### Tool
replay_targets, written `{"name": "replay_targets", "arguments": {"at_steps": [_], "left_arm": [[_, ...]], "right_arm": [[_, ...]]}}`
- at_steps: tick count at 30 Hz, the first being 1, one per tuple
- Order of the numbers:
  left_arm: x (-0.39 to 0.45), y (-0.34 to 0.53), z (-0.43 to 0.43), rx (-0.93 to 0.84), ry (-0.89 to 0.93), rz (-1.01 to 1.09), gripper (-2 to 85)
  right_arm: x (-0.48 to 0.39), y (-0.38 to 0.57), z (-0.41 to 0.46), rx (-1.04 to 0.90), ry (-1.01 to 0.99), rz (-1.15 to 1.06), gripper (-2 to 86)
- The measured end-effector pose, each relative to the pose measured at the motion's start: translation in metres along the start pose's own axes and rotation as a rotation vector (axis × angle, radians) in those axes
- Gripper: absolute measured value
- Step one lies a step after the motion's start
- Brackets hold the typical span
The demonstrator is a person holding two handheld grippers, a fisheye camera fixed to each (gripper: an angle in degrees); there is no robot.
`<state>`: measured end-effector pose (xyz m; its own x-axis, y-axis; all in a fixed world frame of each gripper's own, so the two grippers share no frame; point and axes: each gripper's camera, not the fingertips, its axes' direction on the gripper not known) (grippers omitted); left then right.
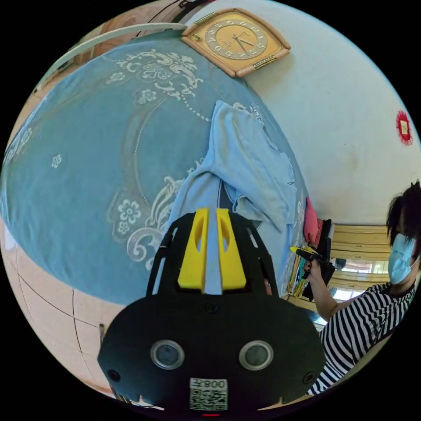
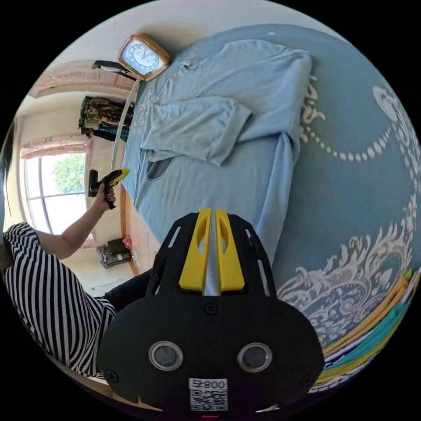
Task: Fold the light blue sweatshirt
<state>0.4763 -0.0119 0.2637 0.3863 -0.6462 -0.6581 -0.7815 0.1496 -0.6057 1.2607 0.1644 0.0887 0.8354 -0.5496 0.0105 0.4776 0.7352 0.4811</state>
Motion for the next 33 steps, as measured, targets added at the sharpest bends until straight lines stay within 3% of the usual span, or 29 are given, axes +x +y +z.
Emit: {"name": "replay_targets", "arguments": {"at_steps": [5, 11, 16, 25, 33], "left_arm": [[-0.063, 0.077, -0.038, -0.102, -0.093, -0.242, 9.9], [-0.111, 0.131, -0.034, -0.317, -0.118, -0.360, 14.4], [-0.127, 0.133, -0.017, -0.387, -0.088, -0.325, 15.3], [-0.146, 0.116, -0.015, -0.460, -0.189, -0.245, 14.8], [-0.150, 0.103, -0.022, -0.523, -0.137, -0.121, 8.9]], "right_arm": [[0.030, 0.100, -0.014, -0.027, -0.068, 0.205, 5.2], [0.059, 0.192, -0.036, -0.013, -0.113, 0.389, 7.8], [0.072, 0.246, -0.049, -0.063, -0.033, 0.434, 8.6], [0.085, 0.276, -0.033, -0.179, 0.005, 0.381, 9.3], [0.098, 0.287, -0.048, -0.154, -0.025, 0.424, 8.5]]}}
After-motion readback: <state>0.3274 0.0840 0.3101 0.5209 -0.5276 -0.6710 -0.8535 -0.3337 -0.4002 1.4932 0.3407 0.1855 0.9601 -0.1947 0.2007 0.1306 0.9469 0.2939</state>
